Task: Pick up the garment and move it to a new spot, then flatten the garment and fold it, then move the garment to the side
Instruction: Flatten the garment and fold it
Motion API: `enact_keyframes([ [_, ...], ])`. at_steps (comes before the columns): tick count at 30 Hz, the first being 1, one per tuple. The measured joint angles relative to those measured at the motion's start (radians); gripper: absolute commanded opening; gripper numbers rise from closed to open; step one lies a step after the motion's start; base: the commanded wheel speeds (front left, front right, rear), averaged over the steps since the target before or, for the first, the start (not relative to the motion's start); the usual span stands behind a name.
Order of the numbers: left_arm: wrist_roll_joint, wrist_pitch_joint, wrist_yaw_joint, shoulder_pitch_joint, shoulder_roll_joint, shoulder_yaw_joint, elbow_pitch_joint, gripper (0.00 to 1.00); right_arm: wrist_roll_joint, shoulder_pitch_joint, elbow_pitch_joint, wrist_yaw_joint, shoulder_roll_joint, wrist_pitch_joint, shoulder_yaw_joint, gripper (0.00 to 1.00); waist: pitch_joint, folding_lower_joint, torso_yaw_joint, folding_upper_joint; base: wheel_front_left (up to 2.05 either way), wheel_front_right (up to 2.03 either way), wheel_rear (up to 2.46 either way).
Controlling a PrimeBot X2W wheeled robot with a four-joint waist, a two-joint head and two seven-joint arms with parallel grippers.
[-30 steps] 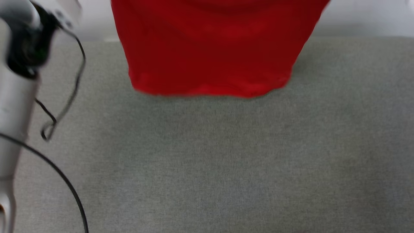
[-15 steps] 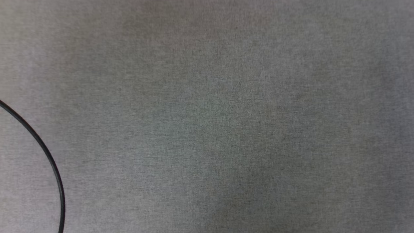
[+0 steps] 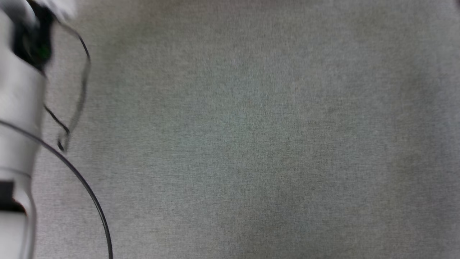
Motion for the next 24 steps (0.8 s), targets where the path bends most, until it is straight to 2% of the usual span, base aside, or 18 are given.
enact_keyframes([
  [5, -0.043, -0.039, -0.006, 0.243, -0.019, -0.03, -0.007, 0.0, 0.092, 0.253, 0.007, 0.0, -0.014, -0.01, 0.04, 0.0, -0.088, -0.0001, 0.008, 0.0, 0.0, 0.0, 0.0],
  [12, -0.087, -0.067, -0.007, 0.604, -0.005, -0.034, -0.114, 0.0, 0.174, 0.628, -0.088, 0.0, -0.042, -0.035, 0.067, 0.0, -0.238, -0.0002, 0.01, 0.0, 0.0, 0.0, 0.0],
  [17, -0.1, -0.071, 0.048, 0.864, 0.007, -0.007, -0.255, 0.0, 0.198, 0.869, -0.2, 0.0, -0.063, -0.025, 0.042, 0.0, -0.342, -0.0004, 0.004, 0.0, 0.0, 0.0, 0.0],
  [24, -0.117, -0.042, 0.18, 1.185, 0.058, -0.003, -0.518, 0.0, 0.152, 1.196, -0.383, 0.0, -0.072, 0.053, -0.081, 0.0, -0.454, -0.0005, -0.01, 0.0, 0.0, 0.0, 0.0],
])
